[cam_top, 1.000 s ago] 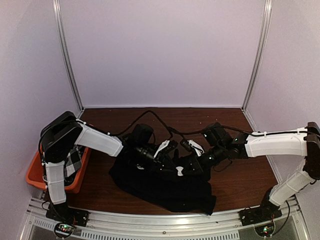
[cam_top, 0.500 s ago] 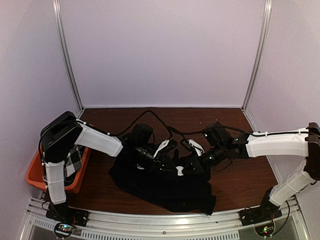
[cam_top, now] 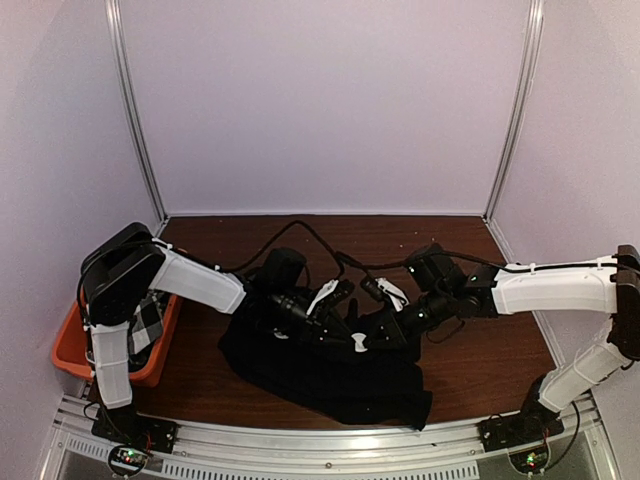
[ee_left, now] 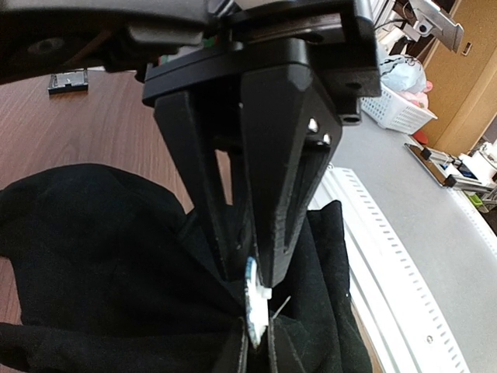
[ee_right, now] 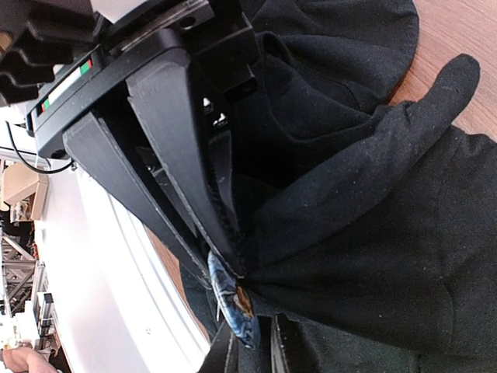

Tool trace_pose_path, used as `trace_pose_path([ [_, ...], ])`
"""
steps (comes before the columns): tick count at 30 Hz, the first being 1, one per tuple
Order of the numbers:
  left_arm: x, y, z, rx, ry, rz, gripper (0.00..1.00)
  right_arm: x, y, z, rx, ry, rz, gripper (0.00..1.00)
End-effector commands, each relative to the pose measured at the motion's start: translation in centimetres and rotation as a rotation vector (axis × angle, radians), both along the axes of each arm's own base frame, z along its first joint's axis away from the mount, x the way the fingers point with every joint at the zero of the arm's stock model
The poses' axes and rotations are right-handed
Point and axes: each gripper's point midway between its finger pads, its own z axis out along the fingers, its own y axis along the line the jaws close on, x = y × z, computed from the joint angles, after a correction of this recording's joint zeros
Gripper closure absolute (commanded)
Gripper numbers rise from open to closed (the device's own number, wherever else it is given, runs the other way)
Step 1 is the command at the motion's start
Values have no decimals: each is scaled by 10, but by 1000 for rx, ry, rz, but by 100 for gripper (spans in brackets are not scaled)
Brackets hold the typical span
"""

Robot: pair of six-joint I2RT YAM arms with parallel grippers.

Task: Pin the brooch onto the clothing
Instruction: Pin the clothing with brooches to the flattened clothing.

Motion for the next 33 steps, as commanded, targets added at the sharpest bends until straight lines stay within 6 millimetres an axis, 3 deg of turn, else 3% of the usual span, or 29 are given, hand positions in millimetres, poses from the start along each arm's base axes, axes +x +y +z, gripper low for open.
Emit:
trace_pose_path([
  [1, -4, 1, 3, -32, 8, -35, 100, 8, 9, 17, 45, -36, -7, 83],
  [8, -5, 1, -2, -26, 18, -34, 100, 9, 12, 22, 61, -40, 2, 81],
  [15, -4, 0, 0, -30, 20, -35, 100, 7, 13, 17, 56, -23, 13, 94],
  [21, -3, -1, 0, -30, 17, -33, 100, 3, 8, 10, 41, -16, 12, 85],
  [33, -4, 0, 0, -31, 21, -31, 100, 3, 1, -1, -3, -17, 1, 85],
])
